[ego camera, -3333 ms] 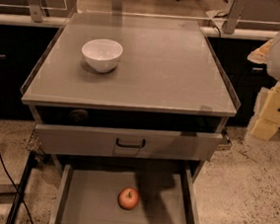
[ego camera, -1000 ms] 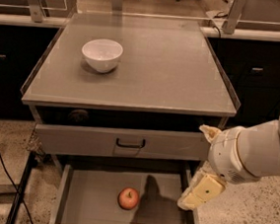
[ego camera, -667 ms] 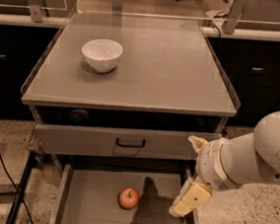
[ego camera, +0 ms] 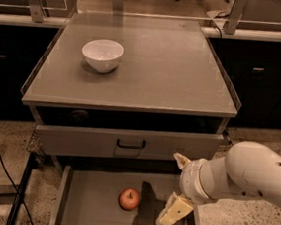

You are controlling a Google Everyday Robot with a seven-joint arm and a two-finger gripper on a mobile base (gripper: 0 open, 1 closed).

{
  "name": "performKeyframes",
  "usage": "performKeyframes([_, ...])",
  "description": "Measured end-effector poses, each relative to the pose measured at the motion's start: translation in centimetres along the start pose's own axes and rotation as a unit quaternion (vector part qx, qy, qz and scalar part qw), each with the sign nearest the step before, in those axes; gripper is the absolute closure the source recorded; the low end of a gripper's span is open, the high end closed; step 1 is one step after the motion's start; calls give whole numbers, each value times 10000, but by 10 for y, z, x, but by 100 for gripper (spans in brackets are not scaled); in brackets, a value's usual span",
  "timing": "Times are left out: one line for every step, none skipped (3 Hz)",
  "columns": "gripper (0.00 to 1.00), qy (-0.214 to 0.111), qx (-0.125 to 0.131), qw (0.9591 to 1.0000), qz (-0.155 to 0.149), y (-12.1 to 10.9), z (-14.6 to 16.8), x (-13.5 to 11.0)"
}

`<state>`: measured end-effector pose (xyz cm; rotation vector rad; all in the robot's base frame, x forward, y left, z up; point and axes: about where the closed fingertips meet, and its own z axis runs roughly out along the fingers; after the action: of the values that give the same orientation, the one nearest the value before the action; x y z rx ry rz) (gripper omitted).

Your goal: Pick apple from middle drawer and place on counter

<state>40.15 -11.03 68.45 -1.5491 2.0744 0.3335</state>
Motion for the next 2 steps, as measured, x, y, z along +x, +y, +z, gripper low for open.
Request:
performKeyframes([0,-276,-51,9996,-74,8,44,13])
performKeyframes([0,-439,-161,9988,-118,19,92,26])
